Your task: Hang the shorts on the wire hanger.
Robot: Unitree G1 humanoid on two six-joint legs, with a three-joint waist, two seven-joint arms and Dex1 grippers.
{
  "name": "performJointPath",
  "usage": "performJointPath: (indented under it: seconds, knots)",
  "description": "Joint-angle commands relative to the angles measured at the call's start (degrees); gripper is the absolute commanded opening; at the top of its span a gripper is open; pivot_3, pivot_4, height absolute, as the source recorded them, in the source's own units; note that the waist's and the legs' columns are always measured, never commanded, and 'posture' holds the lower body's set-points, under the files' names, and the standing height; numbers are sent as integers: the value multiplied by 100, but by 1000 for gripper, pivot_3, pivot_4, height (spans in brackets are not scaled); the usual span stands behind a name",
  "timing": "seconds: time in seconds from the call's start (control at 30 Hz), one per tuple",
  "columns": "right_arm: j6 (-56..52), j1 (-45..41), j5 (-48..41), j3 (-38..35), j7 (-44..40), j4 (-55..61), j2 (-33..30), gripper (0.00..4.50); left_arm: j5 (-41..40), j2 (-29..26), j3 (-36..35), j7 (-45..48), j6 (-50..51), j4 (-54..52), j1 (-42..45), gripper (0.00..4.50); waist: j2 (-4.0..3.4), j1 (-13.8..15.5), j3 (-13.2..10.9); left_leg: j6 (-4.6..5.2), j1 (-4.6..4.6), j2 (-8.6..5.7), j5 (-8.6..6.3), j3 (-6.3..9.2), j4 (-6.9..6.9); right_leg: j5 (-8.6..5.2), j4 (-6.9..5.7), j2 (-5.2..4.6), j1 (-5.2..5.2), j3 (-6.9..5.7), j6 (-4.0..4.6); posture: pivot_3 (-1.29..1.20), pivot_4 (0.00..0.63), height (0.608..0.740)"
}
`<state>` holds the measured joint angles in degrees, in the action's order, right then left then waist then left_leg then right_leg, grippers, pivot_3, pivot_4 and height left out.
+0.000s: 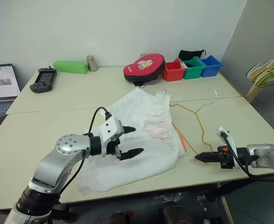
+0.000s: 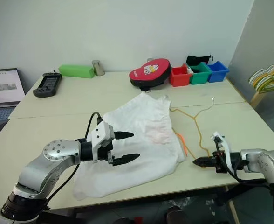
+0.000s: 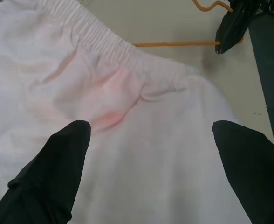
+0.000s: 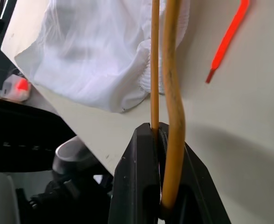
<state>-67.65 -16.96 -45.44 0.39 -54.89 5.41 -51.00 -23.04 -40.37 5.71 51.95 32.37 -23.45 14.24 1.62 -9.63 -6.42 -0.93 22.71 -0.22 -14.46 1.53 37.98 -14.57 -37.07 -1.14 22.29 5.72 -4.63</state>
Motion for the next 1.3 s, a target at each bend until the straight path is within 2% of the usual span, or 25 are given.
performJointPath:
  seconds: [0.03,0.13,0.27,0.47,0.8,1.07,1.3]
  knots:
    - [440,-62,313,324,-202,654,-168,0,32,14,-16,11,-104,23,147,4469,-2,3,1,0,1,1,0,1,-1,0,0,0,1,-1,0,-170,46,740]
    - [667,6,534,505,-241,856,-224,0,45,18,-3,17,-119,49,169,4469,-2,3,1,0,2,2,0,2,-1,0,0,-1,1,0,0,-172,46,740]
    - [1960,15,1974,1321,181,1145,-298,0,60,20,0,40,-149,111,224,4469,-2,-2,4,0,1,1,0,-2,3,0,0,-7,0,2,-1,-177,44,740]
    - [2648,-220,2794,1524,480,891,-78,0,90,7,-5,73,-201,194,258,4469,-5,-20,6,-1,-2,2,1,-2,3,1,-6,-5,2,3,-1,-181,41,740]
    - [2428,-201,2809,1284,415,699,66,0,112,36,33,67,-260,248,285,4469,-6,-15,6,-1,-1,2,1,11,6,2,-8,-7,0,2,1,-185,44,740]
    - [918,-127,1559,54,223,516,180,0,90,36,27,47,-231,195,233,4469,-6,-10,6,0,-2,1,1,22,10,3,-16,-7,-1,2,2,-185,49,740]
    - [345,177,1184,-612,53,61,-143,0,97,64,58,30,-250,185,193,4469,-7,-11,7,0,-2,0,1,10,10,3,-15,-7,-3,1,1,-194,52,740]
